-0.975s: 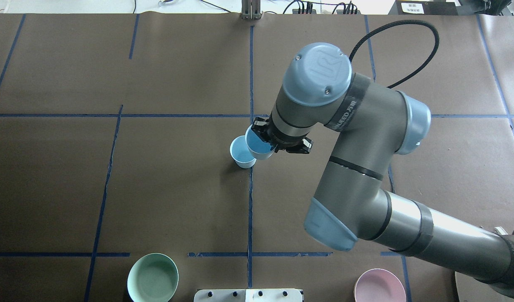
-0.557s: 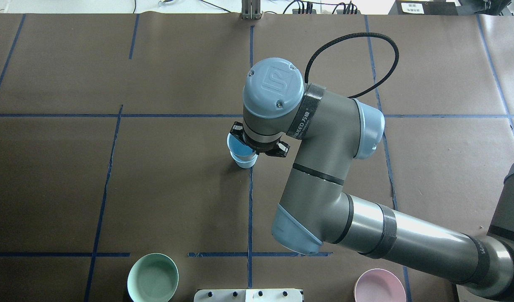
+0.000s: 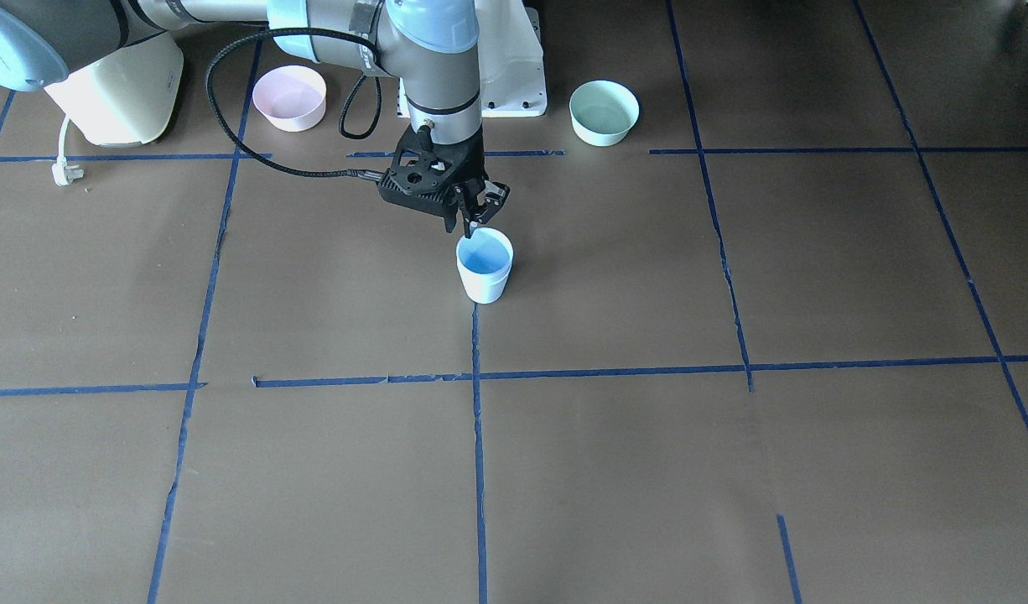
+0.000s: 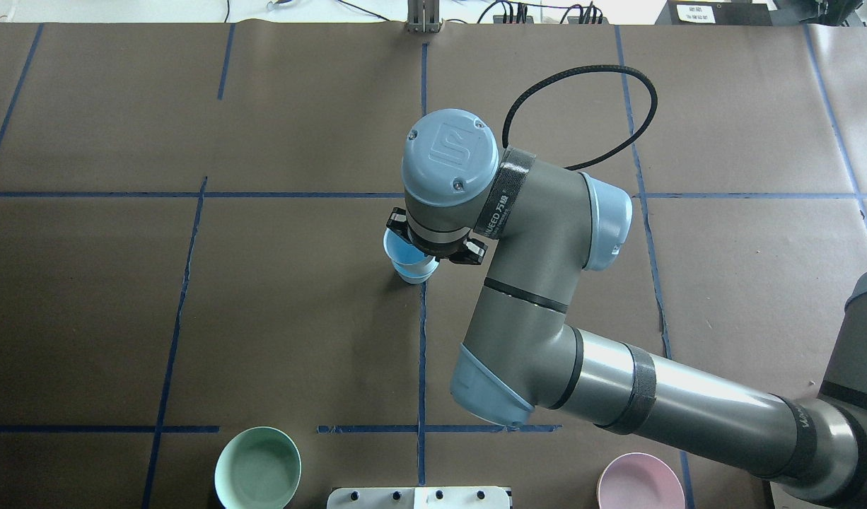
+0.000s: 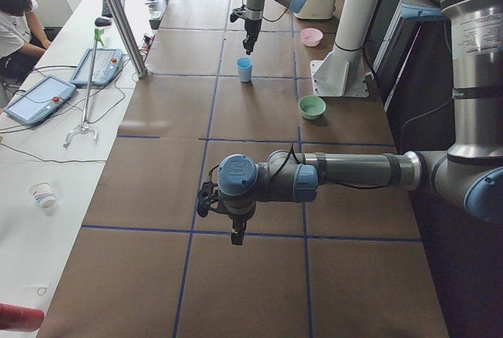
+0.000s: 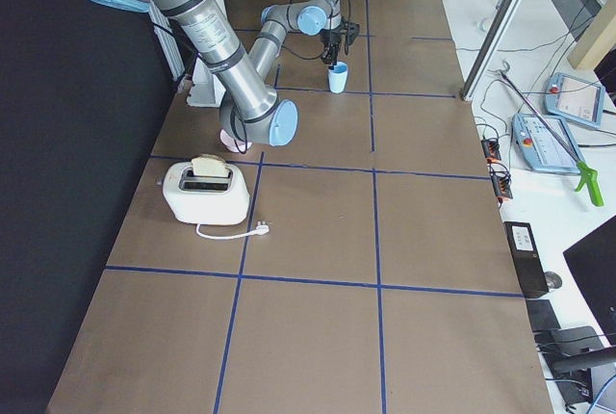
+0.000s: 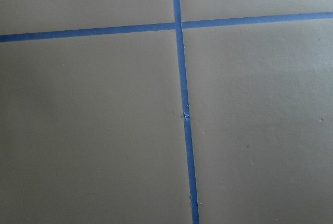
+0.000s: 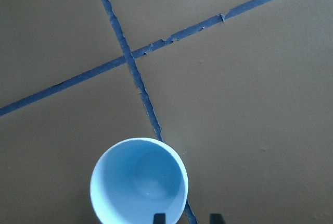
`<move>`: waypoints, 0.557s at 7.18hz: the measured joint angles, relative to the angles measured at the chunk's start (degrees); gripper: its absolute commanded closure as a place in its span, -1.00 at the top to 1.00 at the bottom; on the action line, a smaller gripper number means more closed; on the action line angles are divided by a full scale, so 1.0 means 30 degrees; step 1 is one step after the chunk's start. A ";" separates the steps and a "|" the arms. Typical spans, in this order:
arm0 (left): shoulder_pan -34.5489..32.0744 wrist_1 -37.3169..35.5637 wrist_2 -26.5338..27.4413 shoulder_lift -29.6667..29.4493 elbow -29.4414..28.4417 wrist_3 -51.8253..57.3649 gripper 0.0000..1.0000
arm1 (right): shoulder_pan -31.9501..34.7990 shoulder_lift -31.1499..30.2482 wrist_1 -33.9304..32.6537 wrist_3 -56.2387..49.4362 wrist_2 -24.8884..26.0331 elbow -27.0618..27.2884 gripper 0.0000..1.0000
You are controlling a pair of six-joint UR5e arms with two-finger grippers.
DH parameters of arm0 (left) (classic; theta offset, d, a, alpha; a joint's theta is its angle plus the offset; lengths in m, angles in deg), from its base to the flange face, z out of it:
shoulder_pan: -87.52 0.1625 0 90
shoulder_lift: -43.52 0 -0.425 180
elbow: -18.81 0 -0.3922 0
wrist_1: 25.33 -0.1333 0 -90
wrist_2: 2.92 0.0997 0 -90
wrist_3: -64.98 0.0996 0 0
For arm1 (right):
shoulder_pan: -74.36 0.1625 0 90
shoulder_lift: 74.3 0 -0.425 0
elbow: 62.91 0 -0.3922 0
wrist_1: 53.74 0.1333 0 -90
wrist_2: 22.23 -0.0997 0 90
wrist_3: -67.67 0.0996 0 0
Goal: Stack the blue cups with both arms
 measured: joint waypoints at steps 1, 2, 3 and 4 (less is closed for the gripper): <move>0.0000 0.0000 -0.0018 0.0000 0.0039 0.0000 1.00 | 0.0039 0.0020 0.0091 -0.0080 -0.0006 -0.0009 1.00; 0.0000 0.0000 -0.0008 0.0000 0.0084 0.0013 1.00 | 0.0185 0.0023 0.0108 -0.0270 -0.0084 -0.0002 1.00; 0.0000 0.0000 0.0026 0.0000 0.0086 0.0058 1.00 | 0.0642 -0.0141 0.0105 -0.0946 -0.0563 0.0052 1.00; 0.0000 -0.0007 0.0058 -0.0043 0.0037 0.0089 1.00 | 0.1646 -0.0744 0.0099 -0.2469 -0.1829 0.0272 1.00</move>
